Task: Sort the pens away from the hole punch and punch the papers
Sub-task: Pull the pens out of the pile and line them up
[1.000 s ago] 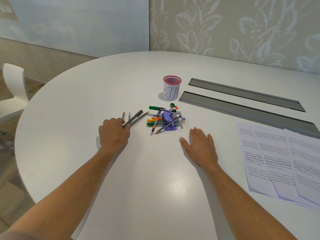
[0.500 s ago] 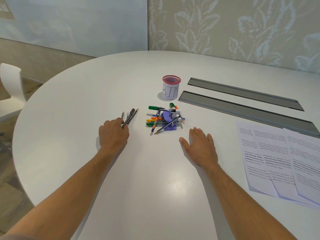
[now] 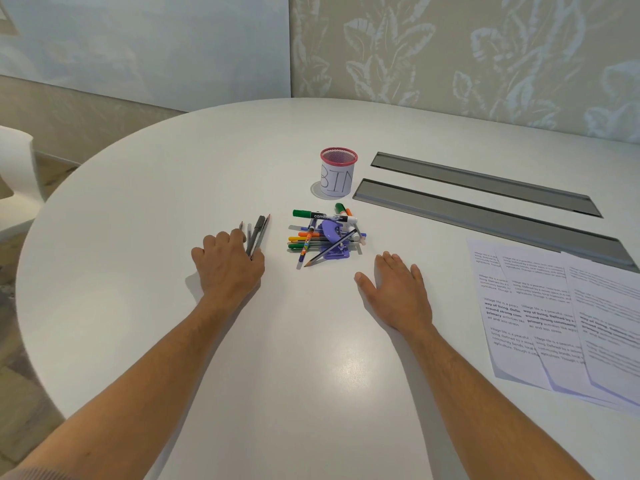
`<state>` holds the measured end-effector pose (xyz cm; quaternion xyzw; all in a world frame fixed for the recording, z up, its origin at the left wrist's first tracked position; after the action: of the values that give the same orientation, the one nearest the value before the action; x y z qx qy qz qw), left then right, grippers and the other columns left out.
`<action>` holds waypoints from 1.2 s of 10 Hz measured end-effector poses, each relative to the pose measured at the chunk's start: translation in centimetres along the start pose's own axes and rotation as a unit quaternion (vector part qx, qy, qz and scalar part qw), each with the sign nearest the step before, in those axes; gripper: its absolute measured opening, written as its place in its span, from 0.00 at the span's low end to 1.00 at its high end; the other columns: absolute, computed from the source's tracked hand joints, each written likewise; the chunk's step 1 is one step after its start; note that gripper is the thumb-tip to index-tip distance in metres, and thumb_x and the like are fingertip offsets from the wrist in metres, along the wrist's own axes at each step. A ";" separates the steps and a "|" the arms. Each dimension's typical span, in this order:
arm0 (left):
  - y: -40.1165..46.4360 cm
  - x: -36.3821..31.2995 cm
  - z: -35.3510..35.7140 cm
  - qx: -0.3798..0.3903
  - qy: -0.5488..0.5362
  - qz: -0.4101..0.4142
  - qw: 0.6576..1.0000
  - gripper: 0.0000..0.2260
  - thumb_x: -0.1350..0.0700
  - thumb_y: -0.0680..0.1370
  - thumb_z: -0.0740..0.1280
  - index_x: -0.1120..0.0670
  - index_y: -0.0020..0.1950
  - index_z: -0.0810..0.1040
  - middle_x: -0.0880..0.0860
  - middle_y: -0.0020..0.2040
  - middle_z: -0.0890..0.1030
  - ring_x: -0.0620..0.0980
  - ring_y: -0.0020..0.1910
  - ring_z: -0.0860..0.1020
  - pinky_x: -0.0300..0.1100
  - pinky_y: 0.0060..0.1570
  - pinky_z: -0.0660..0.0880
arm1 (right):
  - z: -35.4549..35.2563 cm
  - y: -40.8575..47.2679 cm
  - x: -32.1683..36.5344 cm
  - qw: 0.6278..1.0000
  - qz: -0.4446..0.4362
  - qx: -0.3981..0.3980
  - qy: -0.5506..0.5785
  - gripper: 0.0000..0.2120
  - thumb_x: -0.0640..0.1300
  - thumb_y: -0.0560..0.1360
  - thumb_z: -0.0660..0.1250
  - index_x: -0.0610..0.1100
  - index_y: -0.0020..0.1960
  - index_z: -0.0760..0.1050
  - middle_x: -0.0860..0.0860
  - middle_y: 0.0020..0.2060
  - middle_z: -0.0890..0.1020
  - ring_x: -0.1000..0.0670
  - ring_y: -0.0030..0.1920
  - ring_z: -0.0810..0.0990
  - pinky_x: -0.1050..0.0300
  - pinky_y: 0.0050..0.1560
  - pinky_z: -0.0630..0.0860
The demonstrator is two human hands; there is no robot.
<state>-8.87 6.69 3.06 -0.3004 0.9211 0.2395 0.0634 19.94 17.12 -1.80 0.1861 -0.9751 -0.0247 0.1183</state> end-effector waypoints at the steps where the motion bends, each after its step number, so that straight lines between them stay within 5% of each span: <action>1: -0.1 -1.2 0.0 -0.010 -0.004 0.020 1.000 0.15 0.46 0.76 0.63 0.55 0.56 0.76 0.55 0.49 0.79 0.58 0.50 0.73 0.52 0.50 0.66 | -0.1 0.0 0.0 1.000 -0.001 -0.002 0.004 0.35 0.66 0.80 0.47 0.45 0.79 0.57 0.50 0.79 0.58 0.51 0.79 0.53 0.46 0.78 0.44; 4: -0.2 -5.5 0.9 0.007 -0.101 0.085 0.991 0.13 0.47 0.78 0.64 0.53 0.57 0.77 0.55 0.54 0.79 0.57 0.57 0.73 0.52 0.55 0.66 | -0.2 -0.1 0.1 1.000 -0.004 -0.006 0.009 0.35 0.65 0.80 0.47 0.45 0.79 0.58 0.49 0.79 0.59 0.51 0.79 0.53 0.45 0.78 0.44; 8: 5.5 -10.4 3.2 0.081 -0.072 0.179 0.978 0.19 0.51 0.79 0.62 0.53 0.70 0.71 0.54 0.69 0.73 0.57 0.69 0.67 0.52 0.64 0.65 | -0.3 -0.2 0.3 1.000 -0.005 -0.004 0.007 0.35 0.65 0.80 0.47 0.45 0.79 0.57 0.49 0.79 0.59 0.50 0.79 0.53 0.45 0.79 0.44; 10: 6.1 -13.3 4.5 0.142 0.023 0.227 0.963 0.18 0.53 0.79 0.60 0.50 0.70 0.71 0.54 0.66 0.76 0.57 0.65 0.70 0.53 0.61 0.67 | -0.5 -0.3 0.2 1.000 -0.002 0.003 0.016 0.35 0.65 0.80 0.47 0.45 0.79 0.56 0.50 0.80 0.57 0.51 0.80 0.52 0.45 0.78 0.42; 12: 6.4 -13.9 4.1 0.104 0.036 0.219 0.969 0.12 0.56 0.76 0.65 0.51 0.60 0.77 0.54 0.54 0.80 0.57 0.56 0.74 0.52 0.54 0.66 | -0.4 -0.1 0.2 1.000 -0.003 0.000 0.020 0.35 0.66 0.80 0.47 0.46 0.79 0.57 0.50 0.80 0.58 0.51 0.80 0.52 0.46 0.78 0.42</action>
<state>-1.44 20.46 5.68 -0.0912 0.9860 0.1398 0.0074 19.89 16.91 -1.34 0.1892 -0.9720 -0.0217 0.1380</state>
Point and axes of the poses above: each hand's wrist, its own y-axis towards the middle knuckle, its own z-axis out of the palm, x = y × z, the point moved 7 cm from there along y, towards the middle knuckle
